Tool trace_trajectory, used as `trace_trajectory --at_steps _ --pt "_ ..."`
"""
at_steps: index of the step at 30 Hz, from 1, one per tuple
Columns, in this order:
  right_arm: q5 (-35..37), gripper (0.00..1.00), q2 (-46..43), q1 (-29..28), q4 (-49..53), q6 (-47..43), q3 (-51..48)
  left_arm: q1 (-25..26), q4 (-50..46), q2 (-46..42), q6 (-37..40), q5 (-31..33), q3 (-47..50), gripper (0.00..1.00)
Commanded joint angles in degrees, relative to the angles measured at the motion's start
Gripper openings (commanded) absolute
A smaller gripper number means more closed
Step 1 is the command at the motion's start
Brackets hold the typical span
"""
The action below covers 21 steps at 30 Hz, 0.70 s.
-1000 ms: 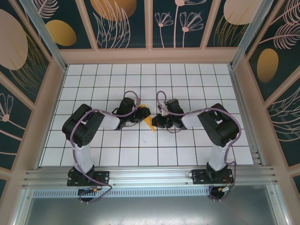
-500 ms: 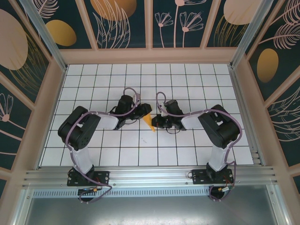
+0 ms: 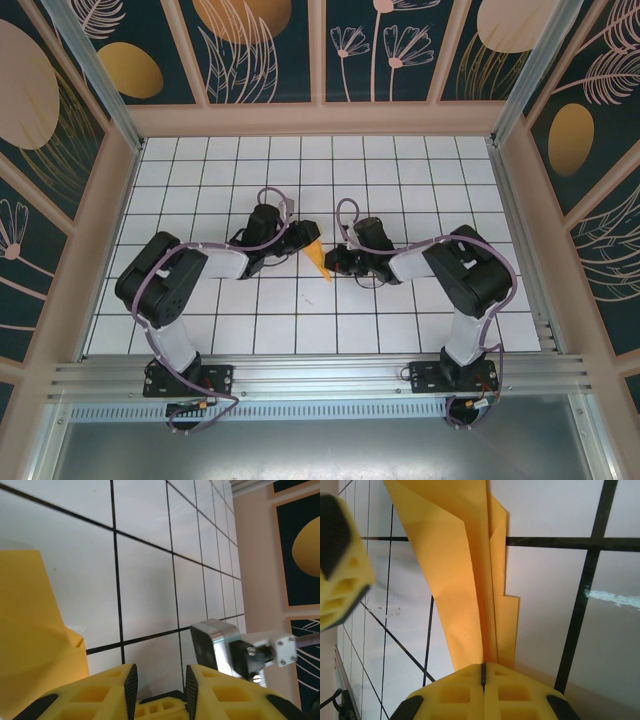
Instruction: Fold a paper plane with a square sheet of paper (pick it up from the middle)
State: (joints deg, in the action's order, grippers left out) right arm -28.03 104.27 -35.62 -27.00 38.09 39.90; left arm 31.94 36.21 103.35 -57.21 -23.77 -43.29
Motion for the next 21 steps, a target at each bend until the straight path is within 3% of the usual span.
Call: trace_trajectory --at_steps 1,13,18,21 --pt "2.3 0.0 -0.5 -0.1 1.2 0.5 -0.9 0.3 1.2 3.2 0.2 -2.9 -2.0 0.34" --pt "3.4 0.0 -3.1 -0.2 4.2 -0.4 0.0 0.4 1.2 8.9 -0.9 -2.2 -2.7 0.32" --pt "5.0 0.14 -8.3 -0.2 8.4 -1.4 1.2 0.4 1.1 9.9 -0.6 -2.4 -2.2 0.31" --pt "1.9 0.15 -9.8 -0.2 9.1 -2.4 1.7 0.4 0.9 10.1 -0.4 -2.8 -2.3 0.31"
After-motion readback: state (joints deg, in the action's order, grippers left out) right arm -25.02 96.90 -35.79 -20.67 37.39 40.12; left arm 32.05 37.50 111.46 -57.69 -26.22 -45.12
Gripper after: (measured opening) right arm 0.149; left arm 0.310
